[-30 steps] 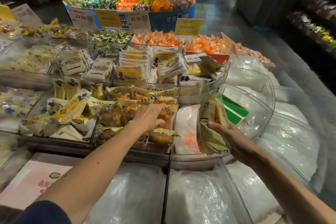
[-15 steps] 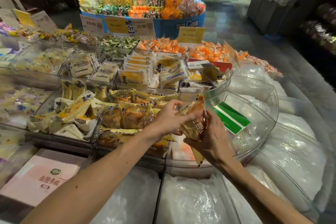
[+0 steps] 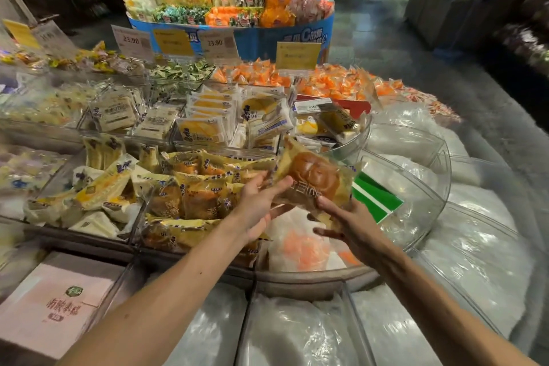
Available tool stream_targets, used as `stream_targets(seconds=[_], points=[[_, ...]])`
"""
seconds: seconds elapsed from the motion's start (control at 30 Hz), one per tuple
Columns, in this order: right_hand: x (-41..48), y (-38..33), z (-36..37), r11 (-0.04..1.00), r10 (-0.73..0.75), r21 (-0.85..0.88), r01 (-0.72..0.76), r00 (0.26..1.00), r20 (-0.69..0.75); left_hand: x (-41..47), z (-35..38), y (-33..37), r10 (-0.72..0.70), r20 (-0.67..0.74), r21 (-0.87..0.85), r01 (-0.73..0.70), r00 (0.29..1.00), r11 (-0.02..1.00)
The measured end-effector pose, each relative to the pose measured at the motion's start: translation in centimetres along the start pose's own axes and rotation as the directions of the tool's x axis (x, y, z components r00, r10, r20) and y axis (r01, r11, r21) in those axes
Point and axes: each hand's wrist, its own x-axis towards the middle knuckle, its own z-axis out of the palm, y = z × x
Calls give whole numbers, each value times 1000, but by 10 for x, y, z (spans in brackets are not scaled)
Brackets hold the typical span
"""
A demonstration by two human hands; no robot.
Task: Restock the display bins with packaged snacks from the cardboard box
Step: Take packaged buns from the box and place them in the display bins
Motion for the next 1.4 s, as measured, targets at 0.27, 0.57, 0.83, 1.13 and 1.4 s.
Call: stream_targets(seconds=[0.27, 0.57, 0.83, 1.13, 1.4], points=[[64, -83, -36, 541, -328, -762, 356, 924, 199, 27, 5, 35, 383, 44, 690, -305, 923, 656], [135, -95, -10, 114, -220, -914, 390, 907, 359, 73, 9, 45, 374, 343, 907, -408, 862, 107], [157, -36, -13, 391, -343, -870, 301, 925, 166, 108, -5, 22, 355, 248, 968, -214, 901, -133], [129, -17, -14, 554, -304, -788, 270, 946, 111, 93, -6, 16, 303, 198, 957, -117, 932, -264], [48, -22, -38, 371, -384, -870, 323, 907, 173, 20, 19, 39, 453, 202, 963, -260, 868, 69]])
